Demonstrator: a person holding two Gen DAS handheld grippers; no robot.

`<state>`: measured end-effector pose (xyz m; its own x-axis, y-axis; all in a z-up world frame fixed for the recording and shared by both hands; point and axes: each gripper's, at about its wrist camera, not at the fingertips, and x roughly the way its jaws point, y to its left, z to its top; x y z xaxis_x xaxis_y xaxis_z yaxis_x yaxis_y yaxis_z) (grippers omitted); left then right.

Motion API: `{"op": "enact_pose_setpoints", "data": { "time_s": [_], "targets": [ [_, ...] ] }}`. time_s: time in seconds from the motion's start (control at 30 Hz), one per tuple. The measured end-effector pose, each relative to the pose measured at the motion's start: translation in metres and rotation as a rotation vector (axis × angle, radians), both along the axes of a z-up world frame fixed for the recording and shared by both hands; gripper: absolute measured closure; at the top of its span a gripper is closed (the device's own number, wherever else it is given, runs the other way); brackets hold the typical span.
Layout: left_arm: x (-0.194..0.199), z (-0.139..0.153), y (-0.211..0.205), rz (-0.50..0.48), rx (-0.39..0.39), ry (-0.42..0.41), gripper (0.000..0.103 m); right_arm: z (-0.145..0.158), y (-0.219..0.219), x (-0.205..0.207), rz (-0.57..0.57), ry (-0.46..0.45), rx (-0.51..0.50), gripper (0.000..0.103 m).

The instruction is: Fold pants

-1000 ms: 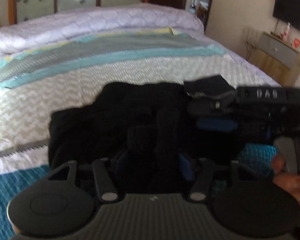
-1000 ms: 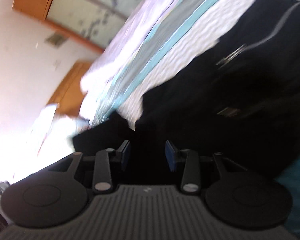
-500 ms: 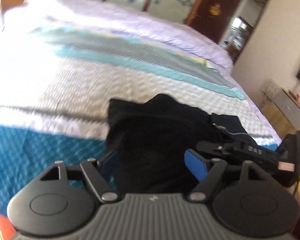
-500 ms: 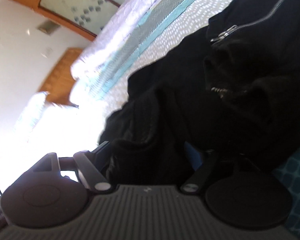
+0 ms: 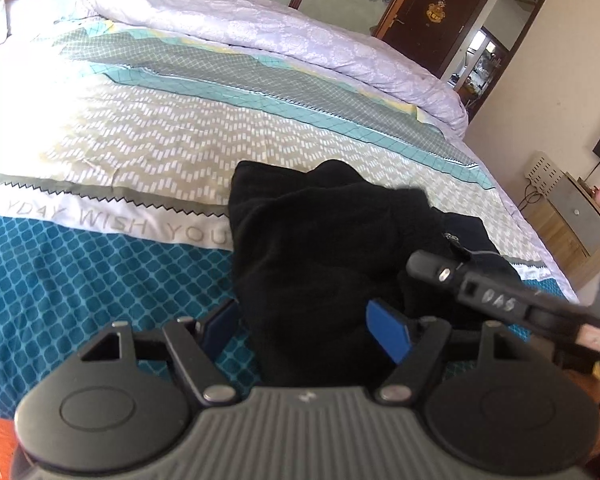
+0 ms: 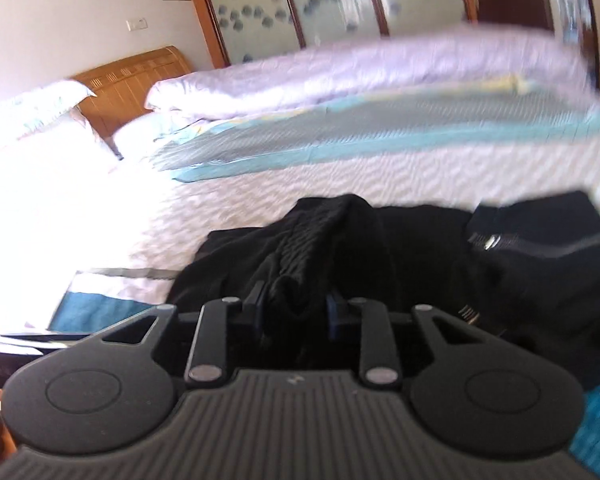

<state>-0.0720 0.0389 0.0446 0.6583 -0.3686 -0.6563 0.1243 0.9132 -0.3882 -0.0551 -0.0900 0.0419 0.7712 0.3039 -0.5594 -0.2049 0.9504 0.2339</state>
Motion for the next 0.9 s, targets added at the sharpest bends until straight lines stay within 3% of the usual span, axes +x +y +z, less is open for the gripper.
{"op": "enact_pose_setpoints", "data": {
  "time_s": [0.03, 0.07, 0.1, 0.17, 0.3, 0.5, 0.6, 0.67, 0.77, 0.8, 0.9],
  "targets": [
    [0.000, 0.001, 0.001, 0.004, -0.005, 0.004, 0.031, -0.013, -0.004, 0.009, 0.003, 0.092, 0.031, 0.065],
    [0.000, 0.002, 0.002, 0.006, -0.010, 0.002, 0.031, -0.026, -0.009, 0.019, 0.007, 0.183, 0.083, 0.052],
    [0.000, 0.005, 0.004, 0.008, -0.012, -0.007, 0.031, -0.031, -0.018, 0.020, -0.018, 0.203, 0.156, 0.051],
    [0.001, 0.014, 0.006, 0.011, -0.009, -0.038, 0.031, -0.025, -0.039, 0.018, -0.066, 0.188, 0.250, 0.049],
    [0.018, 0.030, -0.002, -0.016, -0.016, -0.075, 0.031, 0.001, -0.075, 0.009, -0.159, 0.066, 0.339, 0.049],
    [0.055, 0.037, -0.051, -0.118, 0.011, -0.099, 0.033, 0.016, -0.127, -0.011, -0.313, -0.038, 0.303, 0.049],
    [0.074, 0.025, -0.079, -0.184, 0.012, -0.057, 0.034, 0.004, -0.175, -0.017, -0.464, -0.025, 0.322, 0.049],
    [0.082, 0.010, -0.096, -0.220, 0.027, -0.011, 0.035, -0.009, -0.209, -0.022, -0.560, -0.006, 0.398, 0.048],
    [0.095, -0.031, -0.118, -0.243, 0.113, 0.141, 0.036, -0.026, -0.247, -0.033, -0.637, 0.026, 0.457, 0.043],
    [0.090, -0.032, -0.120, -0.244, 0.128, 0.090, 0.033, -0.031, -0.256, -0.033, -0.649, 0.037, 0.465, 0.043],
    [0.090, -0.027, -0.124, -0.247, 0.146, 0.112, 0.035, -0.047, -0.263, -0.030, -0.656, 0.073, 0.487, 0.042]
  ]
}}
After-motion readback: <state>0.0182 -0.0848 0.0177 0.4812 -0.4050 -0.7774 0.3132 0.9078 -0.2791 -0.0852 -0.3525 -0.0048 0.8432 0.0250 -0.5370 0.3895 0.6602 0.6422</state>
